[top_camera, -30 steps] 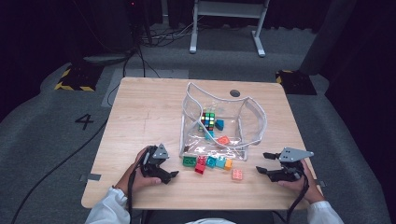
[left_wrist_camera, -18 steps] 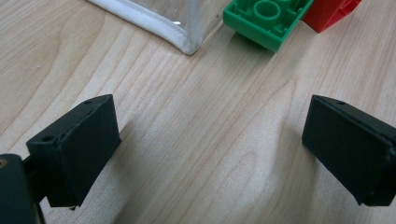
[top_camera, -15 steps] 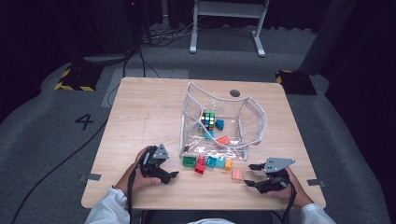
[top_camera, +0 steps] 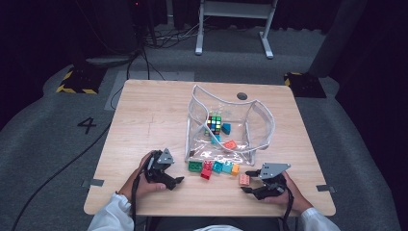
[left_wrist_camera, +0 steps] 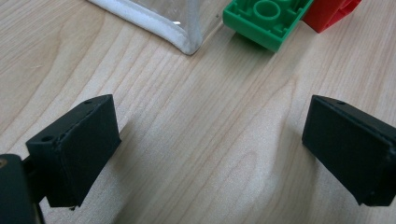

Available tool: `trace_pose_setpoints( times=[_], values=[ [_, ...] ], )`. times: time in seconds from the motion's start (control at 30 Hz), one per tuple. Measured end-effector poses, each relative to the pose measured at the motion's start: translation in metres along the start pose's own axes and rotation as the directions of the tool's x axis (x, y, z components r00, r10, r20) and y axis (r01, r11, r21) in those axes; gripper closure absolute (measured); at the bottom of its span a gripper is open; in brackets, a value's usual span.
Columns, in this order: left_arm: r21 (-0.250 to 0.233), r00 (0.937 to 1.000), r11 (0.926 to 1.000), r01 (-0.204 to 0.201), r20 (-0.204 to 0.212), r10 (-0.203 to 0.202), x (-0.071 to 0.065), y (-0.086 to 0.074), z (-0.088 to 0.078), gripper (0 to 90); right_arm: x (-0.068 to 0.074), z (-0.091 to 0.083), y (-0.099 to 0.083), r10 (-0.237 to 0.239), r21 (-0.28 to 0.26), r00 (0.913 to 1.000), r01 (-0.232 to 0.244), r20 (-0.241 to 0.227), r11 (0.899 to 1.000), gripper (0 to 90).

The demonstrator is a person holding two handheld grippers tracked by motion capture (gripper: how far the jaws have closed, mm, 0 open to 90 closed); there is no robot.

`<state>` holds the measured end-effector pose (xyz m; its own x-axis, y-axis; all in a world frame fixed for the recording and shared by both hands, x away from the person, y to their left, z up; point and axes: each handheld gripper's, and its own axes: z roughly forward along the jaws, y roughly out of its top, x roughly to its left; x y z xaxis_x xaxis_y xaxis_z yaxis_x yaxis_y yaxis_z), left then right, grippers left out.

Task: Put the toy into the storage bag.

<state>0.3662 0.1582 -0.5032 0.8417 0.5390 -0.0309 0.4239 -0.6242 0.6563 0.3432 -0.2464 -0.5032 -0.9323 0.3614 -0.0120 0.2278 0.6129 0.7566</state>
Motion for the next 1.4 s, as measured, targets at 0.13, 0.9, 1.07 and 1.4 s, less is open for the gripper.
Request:
trace_pose_setpoints(
  times=[0.13, 0.9, 1.07, 1.4],
  values=[
    [-0.001, 1.0, 1.0, -0.004, -0.002, 0.004, 0.0, 0.0, 0.0, 4.0, 0.0, 0.001, 0.001, 0.003, -0.007, 1.0, -0.003, -0.004, 1.0, 46.1],
    [0.0, 1.0, 1.0, -0.004, -0.002, 0.004, 0.0, 0.0, 0.0, 4.1, -0.014, -0.031, -0.017, 0.03, -0.036, 0.9983, -0.028, 0.05, 0.999, 59.4],
    [-0.001, 1.0, 1.0, -0.002, -0.002, 0.002, 0.0, 0.0, 0.0, 4.1, -0.023, -0.044, -0.02, 0.061, -0.042, 0.9927, -0.056, 0.104, 0.998, 59.4],
    [-0.001, 1.0, 1.0, -0.004, -0.001, 0.004, 0.0, 0.0, 0.0, 4.1, -0.044, -0.073, -0.022, 0.11, -0.108, 0.9718, -0.089, 0.208, 0.99, 59.3]
  ],
)
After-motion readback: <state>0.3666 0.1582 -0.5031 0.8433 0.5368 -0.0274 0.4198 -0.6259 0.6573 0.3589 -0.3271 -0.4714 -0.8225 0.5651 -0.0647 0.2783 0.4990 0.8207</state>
